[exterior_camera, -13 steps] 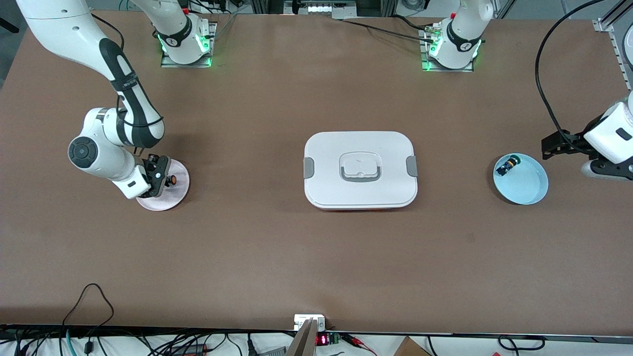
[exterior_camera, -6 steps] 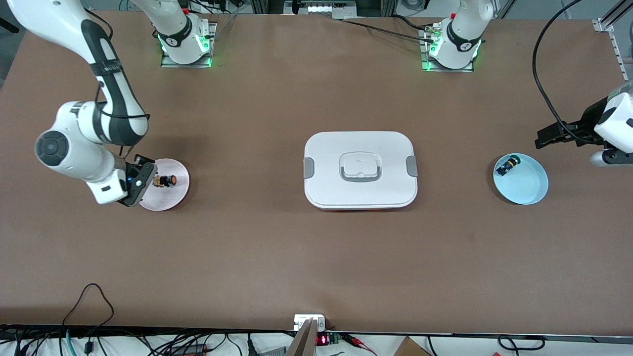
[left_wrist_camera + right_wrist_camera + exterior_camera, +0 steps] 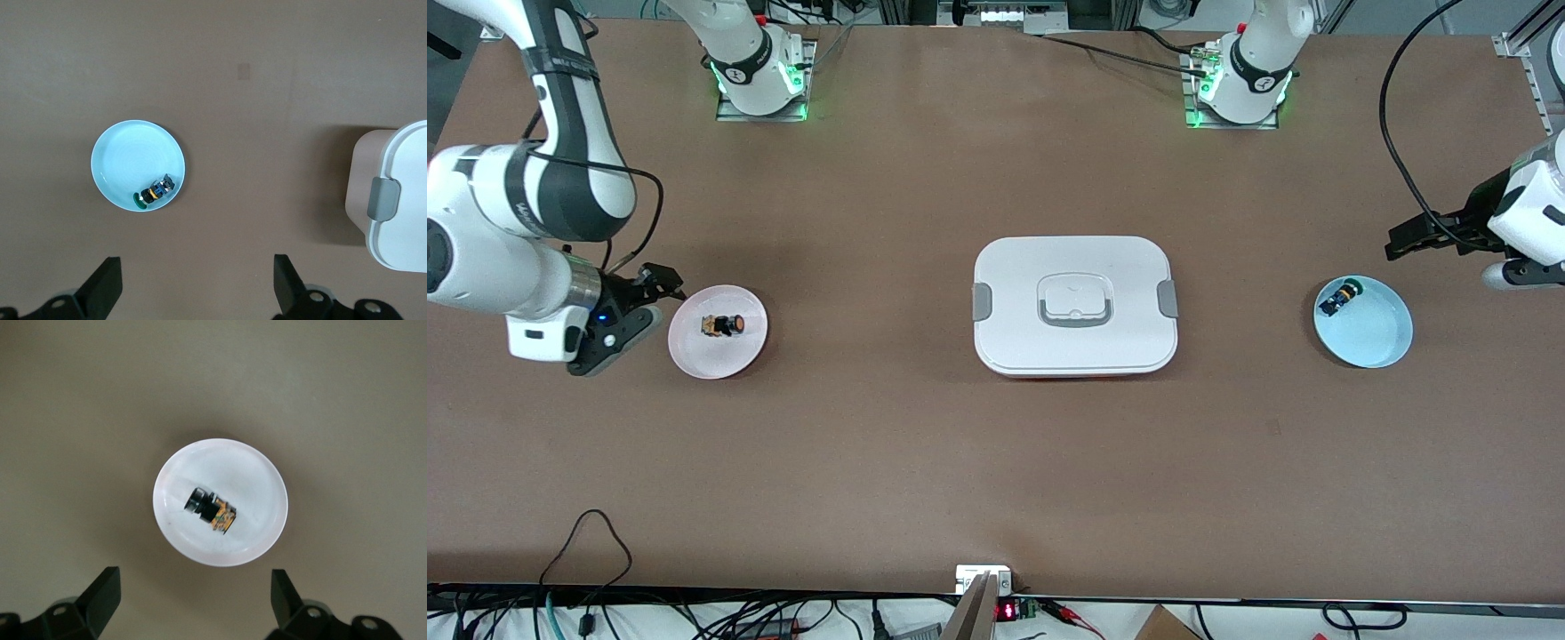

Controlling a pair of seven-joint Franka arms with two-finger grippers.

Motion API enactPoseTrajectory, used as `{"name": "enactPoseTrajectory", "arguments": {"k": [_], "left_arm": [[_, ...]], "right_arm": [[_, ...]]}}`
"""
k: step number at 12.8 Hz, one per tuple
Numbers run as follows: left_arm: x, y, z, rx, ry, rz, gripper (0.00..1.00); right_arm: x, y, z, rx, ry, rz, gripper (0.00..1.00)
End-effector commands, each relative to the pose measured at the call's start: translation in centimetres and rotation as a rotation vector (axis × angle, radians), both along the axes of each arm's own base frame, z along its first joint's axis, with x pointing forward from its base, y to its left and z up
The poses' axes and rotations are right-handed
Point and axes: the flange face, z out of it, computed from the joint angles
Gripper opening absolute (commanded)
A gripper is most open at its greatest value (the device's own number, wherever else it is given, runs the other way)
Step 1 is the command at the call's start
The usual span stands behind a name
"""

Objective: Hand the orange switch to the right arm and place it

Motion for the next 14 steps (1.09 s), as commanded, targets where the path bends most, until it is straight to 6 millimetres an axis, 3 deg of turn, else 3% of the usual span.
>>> {"name": "enactPoseTrajectory", "arguments": {"k": [1,4,9,10,12,14], "left_arm": [[-1.0,-0.2,0.5,-0.01,-0.009,0.035,1.0],[-1.1,-0.1,0.7,-0.013,0.007,0.049,1.0],[-1.1,-0.4,0.7,-0.023,0.01,0.054,1.0],[-1.1,-0.4,0.7,-0.023,0.011,0.057,1.0],[-1.0,-0.4,0.7,-0.023,0.008,0.058,1.0],[-0.9,-0.5,0.8,-0.019,-0.004,0.061,1.0]], "right_arm": [[-0.3,0.8,3.3,-0.055,0.04,-0.297,1.0],[-1.2,1.6,7.3,-0.101,0.058,-0.485,1.0],[-2.6,2.8,16.3,-0.125,0.04,-0.535,1.0],[-3.0,1.9,17.8,-0.112,0.009,-0.55,1.0],[-3.3,-3.8,19.6,-0.087,-0.04,-0.65,1.0],[-3.6,-4.9,20.1,-0.102,-0.055,-0.674,1.0]]}}
